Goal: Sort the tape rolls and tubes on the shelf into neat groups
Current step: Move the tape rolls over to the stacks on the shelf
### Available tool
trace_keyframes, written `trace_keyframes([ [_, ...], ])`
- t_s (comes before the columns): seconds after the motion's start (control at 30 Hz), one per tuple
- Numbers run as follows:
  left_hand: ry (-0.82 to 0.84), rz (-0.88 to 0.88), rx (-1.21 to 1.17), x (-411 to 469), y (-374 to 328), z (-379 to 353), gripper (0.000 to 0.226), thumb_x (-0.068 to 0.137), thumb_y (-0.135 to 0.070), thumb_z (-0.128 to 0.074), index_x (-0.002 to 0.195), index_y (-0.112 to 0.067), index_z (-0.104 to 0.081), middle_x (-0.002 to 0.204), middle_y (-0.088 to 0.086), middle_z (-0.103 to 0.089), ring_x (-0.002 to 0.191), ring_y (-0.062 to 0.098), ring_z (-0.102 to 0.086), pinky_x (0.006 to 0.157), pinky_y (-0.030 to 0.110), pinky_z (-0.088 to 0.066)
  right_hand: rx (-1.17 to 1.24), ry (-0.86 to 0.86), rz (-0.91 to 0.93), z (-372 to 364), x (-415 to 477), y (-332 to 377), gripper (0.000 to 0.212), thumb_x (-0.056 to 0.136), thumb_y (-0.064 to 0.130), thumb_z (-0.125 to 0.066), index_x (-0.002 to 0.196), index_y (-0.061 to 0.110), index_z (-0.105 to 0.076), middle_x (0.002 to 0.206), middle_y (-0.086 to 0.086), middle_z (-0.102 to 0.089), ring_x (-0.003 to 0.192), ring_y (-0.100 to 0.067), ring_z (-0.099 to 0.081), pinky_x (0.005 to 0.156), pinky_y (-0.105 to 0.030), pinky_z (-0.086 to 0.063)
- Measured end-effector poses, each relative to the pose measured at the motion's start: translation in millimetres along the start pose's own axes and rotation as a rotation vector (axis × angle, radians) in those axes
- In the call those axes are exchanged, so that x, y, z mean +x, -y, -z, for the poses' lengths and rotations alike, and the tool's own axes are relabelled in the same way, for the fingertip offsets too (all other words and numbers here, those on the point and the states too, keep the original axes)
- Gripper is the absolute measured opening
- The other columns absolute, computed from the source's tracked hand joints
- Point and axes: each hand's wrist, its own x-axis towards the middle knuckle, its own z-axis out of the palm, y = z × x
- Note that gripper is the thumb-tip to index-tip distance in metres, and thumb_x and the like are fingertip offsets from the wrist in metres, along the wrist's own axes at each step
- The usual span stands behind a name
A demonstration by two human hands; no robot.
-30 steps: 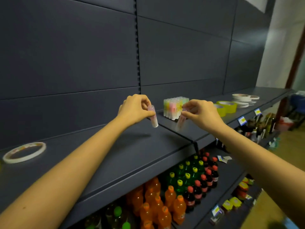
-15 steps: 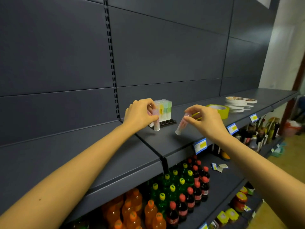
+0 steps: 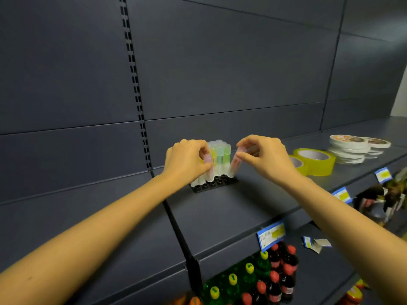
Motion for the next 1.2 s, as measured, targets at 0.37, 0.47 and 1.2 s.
trace_keyframes([
  [0.37, -0.037, -0.154, 0.541, 10.0, -11.8, -19.7, 0.032, 0.094, -0.037, -0.046, 0.110, -0.017, -0.064, 0.112, 0.000, -0.053, 0.102, 0.020, -0.043, 0.071, 0.025, -0.024, 0.117, 0.218, 0.224, -28.2, 51.6, -24.6, 0.018, 0.083, 0.027, -0.069, 0.100, 0.020, -0.067, 0.085, 0.010, -0.063, 0.082, -0.015, -0.065, 0.081, -0.031, -0.050],
  [0.47, -0.006, -0.150, 0.643, 6.3, -11.8, -29.0, 0.037, 0.098, -0.036, -0.035, 0.112, -0.012, -0.058, 0.115, 0.004, -0.051, 0.102, 0.023, -0.043, 0.073, 0.029, -0.026, 0.162, 0.238, 0.283, -33.7, 57.8, -31.8, 0.022, 0.082, 0.028, -0.070, 0.102, 0.022, -0.062, 0.083, 0.010, -0.061, 0.077, -0.017, -0.063, 0.082, -0.035, -0.052],
  [1.2, -0.109, 0.571, 0.689, -106.1, -3.7, 39.0, 0.036, 0.096, -0.035, -0.042, 0.121, -0.015, -0.056, 0.129, 0.003, -0.051, 0.116, 0.022, -0.048, 0.090, 0.035, -0.041, -0.111, 0.279, 0.701, -37.6, 74.2, 15.6, 0.037, 0.091, 0.046, -0.048, 0.112, 0.021, -0.064, 0.118, -0.003, -0.052, 0.110, -0.025, -0.046, 0.072, -0.031, -0.034],
])
